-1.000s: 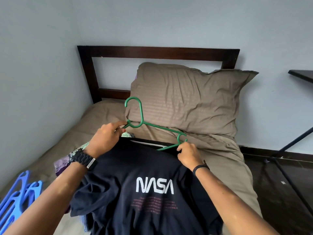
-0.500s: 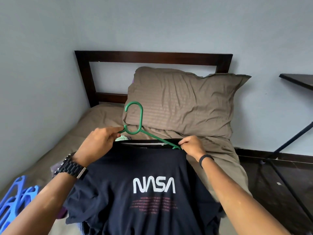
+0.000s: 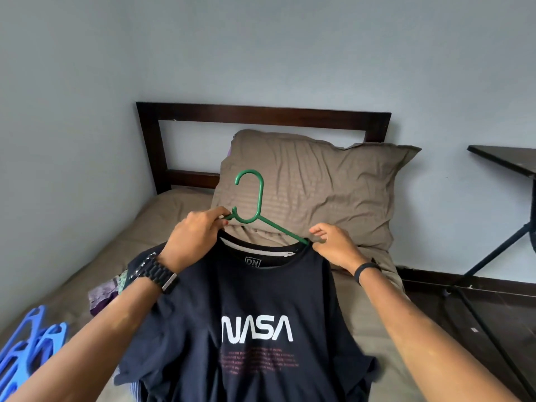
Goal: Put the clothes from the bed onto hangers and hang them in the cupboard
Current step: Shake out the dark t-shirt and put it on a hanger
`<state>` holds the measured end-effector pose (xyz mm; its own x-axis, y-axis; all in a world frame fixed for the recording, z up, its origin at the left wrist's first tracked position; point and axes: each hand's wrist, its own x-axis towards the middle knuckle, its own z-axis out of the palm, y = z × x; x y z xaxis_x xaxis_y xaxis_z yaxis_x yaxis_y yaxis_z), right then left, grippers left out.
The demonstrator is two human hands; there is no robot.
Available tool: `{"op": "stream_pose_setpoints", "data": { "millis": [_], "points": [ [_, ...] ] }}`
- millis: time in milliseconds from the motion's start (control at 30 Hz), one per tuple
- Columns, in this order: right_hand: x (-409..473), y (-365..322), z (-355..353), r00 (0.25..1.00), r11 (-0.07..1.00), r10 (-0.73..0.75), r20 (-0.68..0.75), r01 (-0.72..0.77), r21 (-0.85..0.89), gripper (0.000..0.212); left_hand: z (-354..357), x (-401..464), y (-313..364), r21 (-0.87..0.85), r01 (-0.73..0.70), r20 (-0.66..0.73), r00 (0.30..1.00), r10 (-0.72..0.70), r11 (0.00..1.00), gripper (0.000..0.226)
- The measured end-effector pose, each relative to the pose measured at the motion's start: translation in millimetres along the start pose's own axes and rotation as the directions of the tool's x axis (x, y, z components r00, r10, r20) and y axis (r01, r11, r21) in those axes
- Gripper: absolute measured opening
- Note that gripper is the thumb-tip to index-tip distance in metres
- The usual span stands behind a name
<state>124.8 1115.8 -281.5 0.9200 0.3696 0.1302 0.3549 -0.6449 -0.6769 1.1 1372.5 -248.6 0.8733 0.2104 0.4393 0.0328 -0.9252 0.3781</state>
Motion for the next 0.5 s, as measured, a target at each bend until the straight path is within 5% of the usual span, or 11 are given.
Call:
{"op": "stream_pose_setpoints", "data": {
  "millis": [200, 500],
  "points": [
    [-3, 0, -14, 0.99, 0.994, -0.091, 0.111, 0.084, 0.071, 0.021, -8, 4, 2, 0.002, -0.002, -0.065, 0.998, 0.003, 1.0, 0.025],
    [7, -61, -38, 0.968, 0.968, -0.25, 0.009, 0.249, 0.039, 0.028, -40, 23, 19, -0.019, -0.017, -0.171, 0.985, 0.014, 1.0, 0.026]
  ]
}}
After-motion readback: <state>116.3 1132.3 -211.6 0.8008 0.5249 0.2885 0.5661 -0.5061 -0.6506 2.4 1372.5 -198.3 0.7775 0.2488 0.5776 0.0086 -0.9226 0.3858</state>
